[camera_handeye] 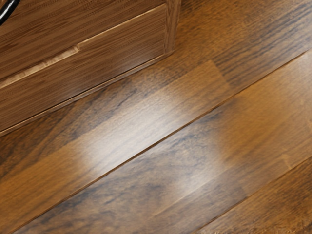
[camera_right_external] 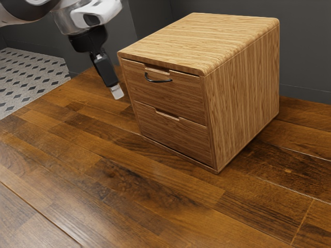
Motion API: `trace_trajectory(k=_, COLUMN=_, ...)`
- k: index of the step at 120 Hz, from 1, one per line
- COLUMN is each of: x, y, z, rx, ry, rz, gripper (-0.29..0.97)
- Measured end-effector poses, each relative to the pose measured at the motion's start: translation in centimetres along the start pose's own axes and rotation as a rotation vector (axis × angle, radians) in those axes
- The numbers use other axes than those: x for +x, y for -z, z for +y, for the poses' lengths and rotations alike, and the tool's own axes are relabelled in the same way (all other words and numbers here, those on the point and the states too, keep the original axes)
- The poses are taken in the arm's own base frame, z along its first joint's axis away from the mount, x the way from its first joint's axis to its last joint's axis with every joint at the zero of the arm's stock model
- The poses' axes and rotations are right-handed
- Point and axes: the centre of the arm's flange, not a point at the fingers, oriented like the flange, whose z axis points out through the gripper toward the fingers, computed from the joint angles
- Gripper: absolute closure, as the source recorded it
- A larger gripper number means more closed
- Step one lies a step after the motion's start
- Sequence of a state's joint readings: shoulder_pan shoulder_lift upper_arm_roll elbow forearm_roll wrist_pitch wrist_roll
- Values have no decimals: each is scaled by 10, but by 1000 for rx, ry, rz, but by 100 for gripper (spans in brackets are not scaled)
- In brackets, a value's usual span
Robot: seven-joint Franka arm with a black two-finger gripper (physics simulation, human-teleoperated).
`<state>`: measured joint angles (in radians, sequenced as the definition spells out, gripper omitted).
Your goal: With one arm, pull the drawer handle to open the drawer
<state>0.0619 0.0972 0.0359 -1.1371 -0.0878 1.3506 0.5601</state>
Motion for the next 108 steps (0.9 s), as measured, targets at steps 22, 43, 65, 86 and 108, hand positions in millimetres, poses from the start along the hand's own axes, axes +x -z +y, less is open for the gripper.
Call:
trace_trajectory(k=22, x=0, y=2, z=0, rx=-2, ry=-250, rz=15, gripper=0)
trace_trajectory(k=43, x=12, y=-3, z=14, rx=-12, ry=-464, rz=16, gripper=0)
trace_trajectory(k=65, x=20, y=-35, z=-11, rx=-39, ry=-583, rz=-13, gripper=0)
trace_trajectory(k=86, x=31, y=-50, z=-14, rx=-42, ry=-727, rz=-9, gripper=0)
trace_trajectory(k=108, x=42, y=-50, z=-13, rx=3, ry=-860, rz=26, gripper=0)
